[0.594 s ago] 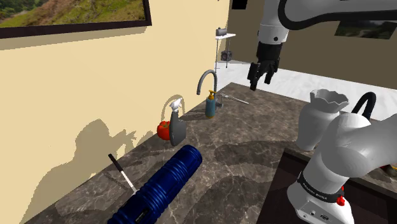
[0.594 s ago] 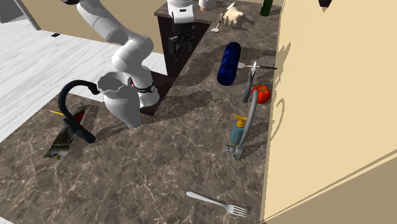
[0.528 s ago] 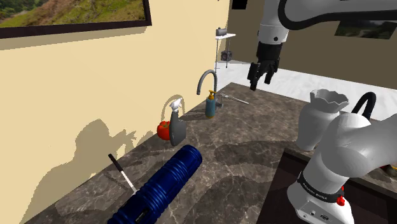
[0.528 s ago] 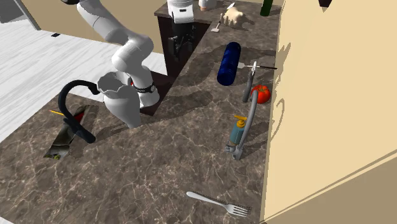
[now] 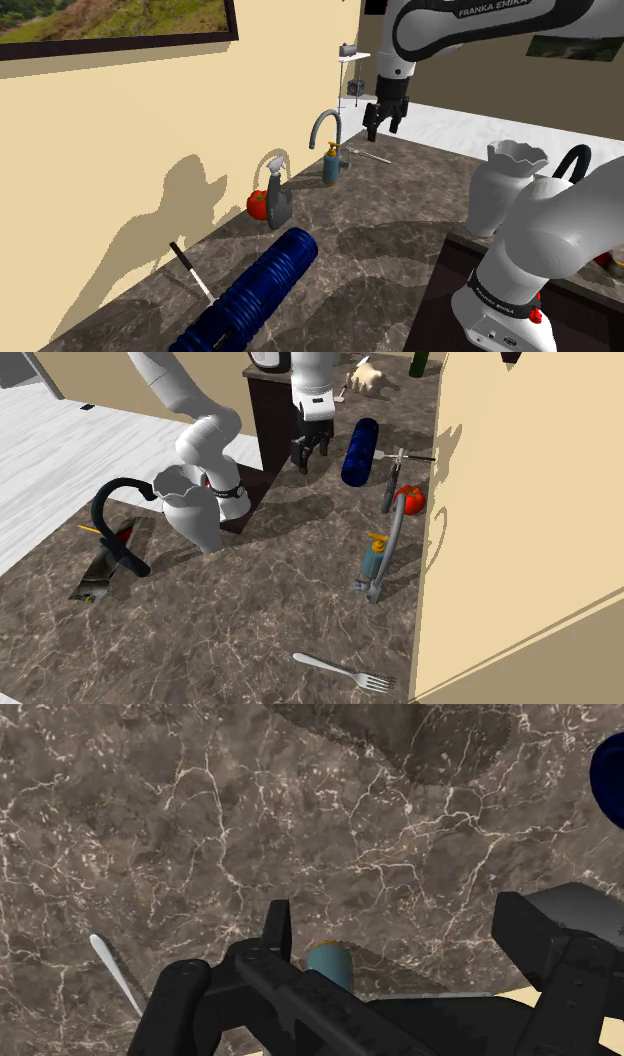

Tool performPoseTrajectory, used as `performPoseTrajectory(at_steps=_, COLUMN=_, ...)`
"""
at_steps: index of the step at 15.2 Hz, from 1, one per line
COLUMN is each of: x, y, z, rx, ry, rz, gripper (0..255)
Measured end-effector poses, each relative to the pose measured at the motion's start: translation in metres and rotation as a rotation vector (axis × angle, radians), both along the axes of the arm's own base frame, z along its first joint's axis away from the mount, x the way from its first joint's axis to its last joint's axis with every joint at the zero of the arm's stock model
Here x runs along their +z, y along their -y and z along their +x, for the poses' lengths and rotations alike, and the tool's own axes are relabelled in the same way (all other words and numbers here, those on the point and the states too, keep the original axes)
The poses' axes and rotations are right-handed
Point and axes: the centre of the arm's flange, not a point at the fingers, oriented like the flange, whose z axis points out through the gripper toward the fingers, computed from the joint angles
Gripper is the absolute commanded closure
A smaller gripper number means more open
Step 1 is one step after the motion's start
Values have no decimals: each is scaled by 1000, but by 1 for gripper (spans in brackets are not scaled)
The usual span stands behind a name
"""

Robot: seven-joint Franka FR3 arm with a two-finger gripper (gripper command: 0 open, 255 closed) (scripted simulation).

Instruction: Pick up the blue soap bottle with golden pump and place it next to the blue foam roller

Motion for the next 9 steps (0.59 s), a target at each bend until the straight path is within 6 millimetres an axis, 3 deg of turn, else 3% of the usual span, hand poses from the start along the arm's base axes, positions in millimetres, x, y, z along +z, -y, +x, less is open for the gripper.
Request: performPoseTrajectory(at_steps=9, x=-44, y=34, z=104, rx=-11, ry=4, rz=29, gripper=0)
